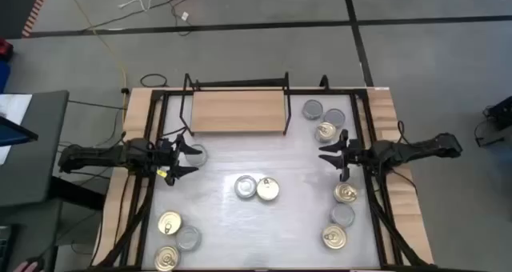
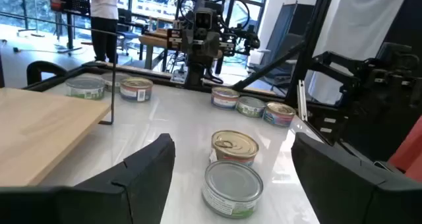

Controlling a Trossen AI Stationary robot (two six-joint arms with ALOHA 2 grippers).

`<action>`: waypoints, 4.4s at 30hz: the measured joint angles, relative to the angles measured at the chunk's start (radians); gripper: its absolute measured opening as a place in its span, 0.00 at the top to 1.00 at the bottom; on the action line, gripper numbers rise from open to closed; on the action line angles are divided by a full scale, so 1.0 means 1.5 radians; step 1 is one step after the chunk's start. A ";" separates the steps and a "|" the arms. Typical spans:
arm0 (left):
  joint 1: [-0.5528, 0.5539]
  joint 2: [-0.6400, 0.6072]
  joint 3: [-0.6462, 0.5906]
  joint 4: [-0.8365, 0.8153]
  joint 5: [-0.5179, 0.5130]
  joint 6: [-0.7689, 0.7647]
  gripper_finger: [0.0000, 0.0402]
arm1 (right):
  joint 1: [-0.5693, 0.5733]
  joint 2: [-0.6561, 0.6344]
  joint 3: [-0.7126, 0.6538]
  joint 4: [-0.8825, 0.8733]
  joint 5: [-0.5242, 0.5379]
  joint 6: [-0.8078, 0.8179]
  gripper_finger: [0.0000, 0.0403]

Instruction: Stack canned seafood by type on shelf

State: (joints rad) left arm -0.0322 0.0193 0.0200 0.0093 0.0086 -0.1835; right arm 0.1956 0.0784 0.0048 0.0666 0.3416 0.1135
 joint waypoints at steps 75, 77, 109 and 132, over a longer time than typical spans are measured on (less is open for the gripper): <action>0.000 0.000 0.010 0.053 -0.162 -0.213 0.28 | 0.000 0.000 0.000 0.000 0.000 0.000 0.63; 0.000 0.009 0.021 0.052 -0.207 -0.235 0.28 | 0.000 0.000 0.000 0.000 0.000 0.000 0.63; -0.016 0.647 0.496 -0.159 -0.273 -0.187 0.30 | 0.000 0.000 0.000 0.000 0.000 0.000 0.63; -0.142 0.861 0.490 -0.192 -0.342 -0.622 0.30 | -0.002 0.000 0.000 0.010 0.000 0.170 0.63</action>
State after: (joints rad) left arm -0.2446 1.3100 0.7557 -0.2792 -0.5050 -1.1168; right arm 0.1921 0.0780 0.0050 0.0810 0.3420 0.3681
